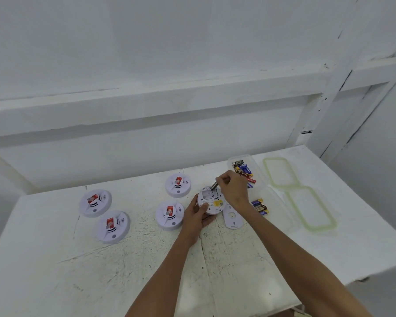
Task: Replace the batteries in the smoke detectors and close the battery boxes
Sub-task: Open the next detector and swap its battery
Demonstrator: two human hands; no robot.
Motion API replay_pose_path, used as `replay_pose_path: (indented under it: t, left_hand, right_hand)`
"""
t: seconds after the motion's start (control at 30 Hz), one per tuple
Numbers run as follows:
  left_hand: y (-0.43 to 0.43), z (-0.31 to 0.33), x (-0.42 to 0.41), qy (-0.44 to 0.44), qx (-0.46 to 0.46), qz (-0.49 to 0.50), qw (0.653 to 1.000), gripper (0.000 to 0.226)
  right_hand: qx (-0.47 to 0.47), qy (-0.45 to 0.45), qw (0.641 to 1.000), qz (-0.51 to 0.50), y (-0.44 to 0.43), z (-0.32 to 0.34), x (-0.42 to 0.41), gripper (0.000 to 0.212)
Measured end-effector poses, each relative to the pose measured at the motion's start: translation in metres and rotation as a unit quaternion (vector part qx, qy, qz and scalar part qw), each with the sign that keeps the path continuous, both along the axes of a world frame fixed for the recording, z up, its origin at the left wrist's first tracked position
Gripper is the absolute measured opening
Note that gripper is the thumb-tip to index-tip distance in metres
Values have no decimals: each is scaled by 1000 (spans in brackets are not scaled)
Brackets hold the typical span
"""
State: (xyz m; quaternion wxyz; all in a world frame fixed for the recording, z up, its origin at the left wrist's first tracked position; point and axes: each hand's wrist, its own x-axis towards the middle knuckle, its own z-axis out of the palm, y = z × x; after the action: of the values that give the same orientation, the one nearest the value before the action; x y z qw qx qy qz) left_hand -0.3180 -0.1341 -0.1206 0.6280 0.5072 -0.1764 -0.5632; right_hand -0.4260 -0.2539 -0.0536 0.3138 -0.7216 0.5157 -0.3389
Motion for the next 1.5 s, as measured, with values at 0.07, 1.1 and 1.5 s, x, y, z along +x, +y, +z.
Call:
replay_pose_path:
  t: [0.07, 1.1, 1.5]
  left_hand:
    - [-1, -2, 0, 0, 2, -1, 1000, 45]
    - [-2, 3, 4, -1, 11, -16, 1000, 42]
    - [0, 4, -1, -2, 15, -5, 1000, 44]
  right_hand:
    - [9, 22, 1000, 1, 7, -6, 2, 13]
    - [-121, 311, 943, 7, 69, -42, 4, 36]
    - [-48, 125, 990, -51, -29, 5, -16, 17]
